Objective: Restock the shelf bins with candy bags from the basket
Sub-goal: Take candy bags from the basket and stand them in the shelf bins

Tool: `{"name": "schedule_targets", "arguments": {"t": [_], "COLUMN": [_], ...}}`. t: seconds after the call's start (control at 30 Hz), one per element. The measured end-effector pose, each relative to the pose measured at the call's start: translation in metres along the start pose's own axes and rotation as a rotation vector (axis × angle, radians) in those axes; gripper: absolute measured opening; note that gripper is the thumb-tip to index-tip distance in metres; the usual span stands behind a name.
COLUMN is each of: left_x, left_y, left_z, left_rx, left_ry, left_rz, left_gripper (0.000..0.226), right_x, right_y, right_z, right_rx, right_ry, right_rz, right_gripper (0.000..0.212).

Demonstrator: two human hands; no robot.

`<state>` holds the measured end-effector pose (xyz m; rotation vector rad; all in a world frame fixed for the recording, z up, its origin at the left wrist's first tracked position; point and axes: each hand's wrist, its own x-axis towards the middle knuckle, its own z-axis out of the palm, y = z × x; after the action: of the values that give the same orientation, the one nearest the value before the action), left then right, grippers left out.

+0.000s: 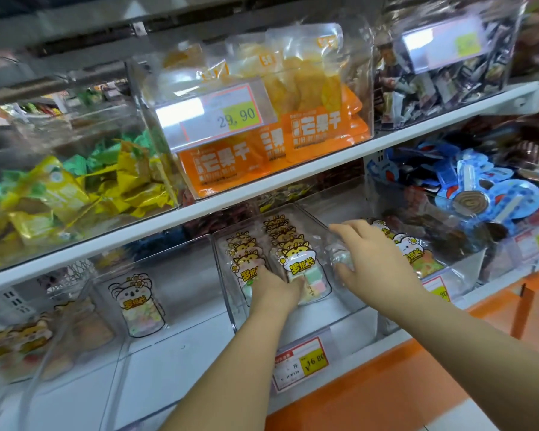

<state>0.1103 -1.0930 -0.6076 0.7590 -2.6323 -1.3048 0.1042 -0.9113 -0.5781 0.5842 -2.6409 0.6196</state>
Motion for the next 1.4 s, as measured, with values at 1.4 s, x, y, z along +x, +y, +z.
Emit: {"name": "schedule_targets", "arguments": {"t": [1.4], "left_x": [-0.269], "left_y": [-0.400], "left_z": [-0.070], "left_rx": [0.665], "left_ry": [-0.336], "left_rz": [0.042], "left_gripper": [0.067], "right_x": [-0.271], "right_y": [-0.142], "right_z": [0.195], "right_rx": [-0.206], "right_ry": [-0.904], "right_rz": [-0.167], "right_gripper": [0.049]}}
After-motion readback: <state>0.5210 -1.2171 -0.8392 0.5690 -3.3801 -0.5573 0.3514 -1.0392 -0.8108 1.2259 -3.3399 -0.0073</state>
